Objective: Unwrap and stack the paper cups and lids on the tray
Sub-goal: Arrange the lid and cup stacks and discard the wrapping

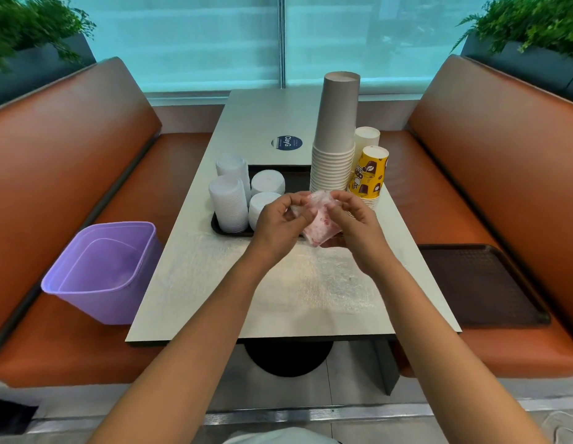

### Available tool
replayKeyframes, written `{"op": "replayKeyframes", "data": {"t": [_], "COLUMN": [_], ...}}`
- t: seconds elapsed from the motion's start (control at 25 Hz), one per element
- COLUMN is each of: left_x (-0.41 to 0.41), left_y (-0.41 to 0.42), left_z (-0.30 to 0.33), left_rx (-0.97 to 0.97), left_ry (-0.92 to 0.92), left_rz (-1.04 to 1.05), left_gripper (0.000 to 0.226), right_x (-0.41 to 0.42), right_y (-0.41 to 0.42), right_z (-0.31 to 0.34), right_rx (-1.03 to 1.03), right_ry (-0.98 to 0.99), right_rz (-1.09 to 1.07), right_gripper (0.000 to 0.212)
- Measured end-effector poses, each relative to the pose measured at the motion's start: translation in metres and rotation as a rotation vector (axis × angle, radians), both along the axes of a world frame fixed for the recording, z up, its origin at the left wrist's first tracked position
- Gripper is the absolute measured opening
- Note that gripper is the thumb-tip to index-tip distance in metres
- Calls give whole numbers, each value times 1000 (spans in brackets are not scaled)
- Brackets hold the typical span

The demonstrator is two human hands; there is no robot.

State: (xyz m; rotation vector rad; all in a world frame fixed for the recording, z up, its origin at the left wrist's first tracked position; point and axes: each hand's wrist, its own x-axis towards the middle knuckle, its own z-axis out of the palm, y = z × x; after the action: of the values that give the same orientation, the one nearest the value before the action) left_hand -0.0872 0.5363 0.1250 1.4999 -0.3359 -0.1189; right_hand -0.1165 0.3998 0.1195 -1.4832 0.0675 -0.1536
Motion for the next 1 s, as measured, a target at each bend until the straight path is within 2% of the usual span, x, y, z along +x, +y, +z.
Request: {"op": "replayKeyframes", "data": {"t": [0.08, 0.24, 0.36, 0.44, 0.56, 0.68, 0.76, 0.88, 0.92, 1.0], "left_x": [0, -2, -7, -11, -10, -6, -4, -1, -1, -1], "left_y": [0, -1, -2, -4, -7, -9, -7, 1, 2, 3], "left_z": [3, 4, 3, 2, 2, 3, -1, 0, 2, 3], "left_rx": [52, 90, 11, -89, -138, -168, -103, 154, 190, 164], "left_ry": [-45, -83, -98, -75, -28, 4, -55, -214, -234, -217], "left_rz": [-17, 14, 51, 29, 43, 108, 116, 58, 22, 9], "left_gripper": [9, 25, 22, 33, 32, 28, 33, 32, 30, 36], "right_x": [0, -2, -1, 0, -2, -5, -5, 0, 2, 3], "right_y": [4, 14, 21, 25, 30, 30, 26, 16, 14, 13], "right_z": [2, 3, -3, -6, -6, -5, -5, -4, -3, -2], "right_rx": [-21, -129, -115, -69, -1, 92, -2, -369, -418, -380], "right_ry": [-32, -90, -193, -247, -317, -300, -295, -335, -339, -339], "right_rz": [-13, -118, -300, -383, -337, -196, -169, -169, -142, -90], "right_gripper": [7, 11, 15, 15, 14, 23, 34, 33, 29, 20]}}
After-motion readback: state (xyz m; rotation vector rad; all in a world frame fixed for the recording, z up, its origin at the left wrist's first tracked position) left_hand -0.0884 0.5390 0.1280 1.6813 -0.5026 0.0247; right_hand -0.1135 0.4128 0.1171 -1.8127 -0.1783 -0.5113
